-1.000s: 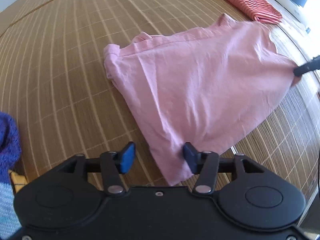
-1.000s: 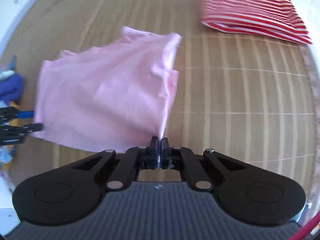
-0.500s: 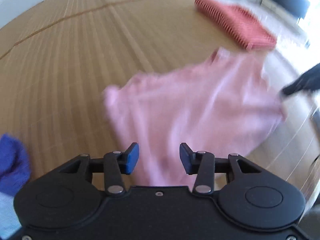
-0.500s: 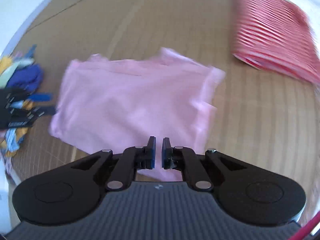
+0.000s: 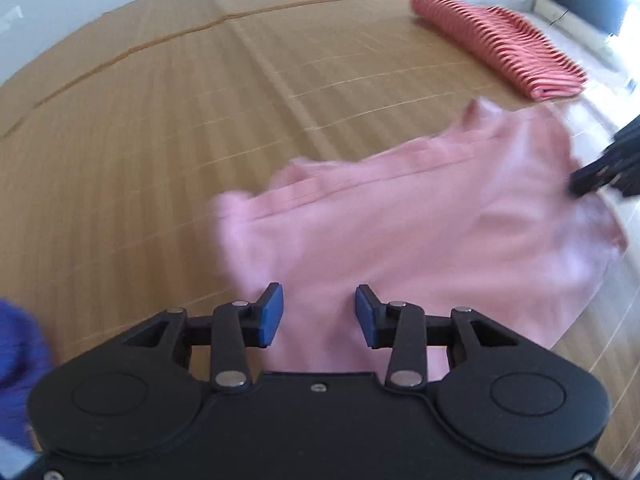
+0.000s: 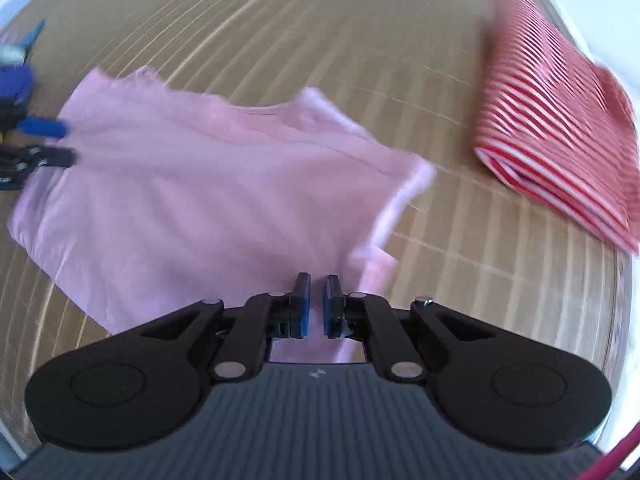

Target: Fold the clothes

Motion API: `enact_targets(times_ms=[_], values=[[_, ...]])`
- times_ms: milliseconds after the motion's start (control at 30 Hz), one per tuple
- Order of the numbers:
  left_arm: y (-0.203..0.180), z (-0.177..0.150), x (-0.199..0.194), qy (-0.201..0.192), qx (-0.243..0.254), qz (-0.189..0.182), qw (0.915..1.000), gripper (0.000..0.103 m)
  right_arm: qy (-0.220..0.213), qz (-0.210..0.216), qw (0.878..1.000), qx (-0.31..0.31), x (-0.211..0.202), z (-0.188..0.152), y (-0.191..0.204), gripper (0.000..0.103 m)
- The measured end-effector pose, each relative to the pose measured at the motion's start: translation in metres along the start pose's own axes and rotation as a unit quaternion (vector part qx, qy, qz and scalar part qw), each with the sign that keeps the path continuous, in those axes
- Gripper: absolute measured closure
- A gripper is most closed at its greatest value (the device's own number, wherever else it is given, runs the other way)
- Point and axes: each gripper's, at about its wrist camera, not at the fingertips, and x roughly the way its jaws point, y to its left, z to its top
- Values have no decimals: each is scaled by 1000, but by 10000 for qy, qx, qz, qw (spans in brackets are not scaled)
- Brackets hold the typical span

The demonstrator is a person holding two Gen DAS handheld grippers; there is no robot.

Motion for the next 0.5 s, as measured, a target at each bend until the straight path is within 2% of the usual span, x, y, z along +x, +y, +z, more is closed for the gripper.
enact_targets(times_ms=[33, 67, 100, 133, 200, 267, 333, 433, 500], values=[[8, -4, -7, 59, -133, 10, 9999, 60, -5, 6, 10000, 54, -4, -1, -3, 96], [15, -8, -13, 133, -310, -15, 9994, 60, -13, -6, 10000, 14, -11, -2, -4, 90], [22, -14, -20, 228, -525, -51, 9983, 60, -49, -60, 9999, -79, -15, -3, 1, 89], [25, -19, -25, 312, -730, -79, 9968, 59, -86, -24, 9998, -159, -17, -2, 7, 88], [27, -30, -33, 497, -1142, -216, 9920, 54, -128, 166, 9995, -252, -23, 0, 21, 80], [24, -41, -36, 634, -1666, -435, 9830, 53, -117, 385, 9988, -288, -30, 2, 33, 76], [19, -49, -33, 719, -2108, -524, 9735, 53, -88, 505, 9979, -401, -29, 3, 47, 76], [10, -54, -24, 778, -2575, -505, 9618, 53, -42, 574, 9972, -468, -26, 6, 62, 76], [8, -54, -21, 649, -2915, -410, 9535, 51, -56, 577, 9975, -411, -26, 10, 65, 75]])
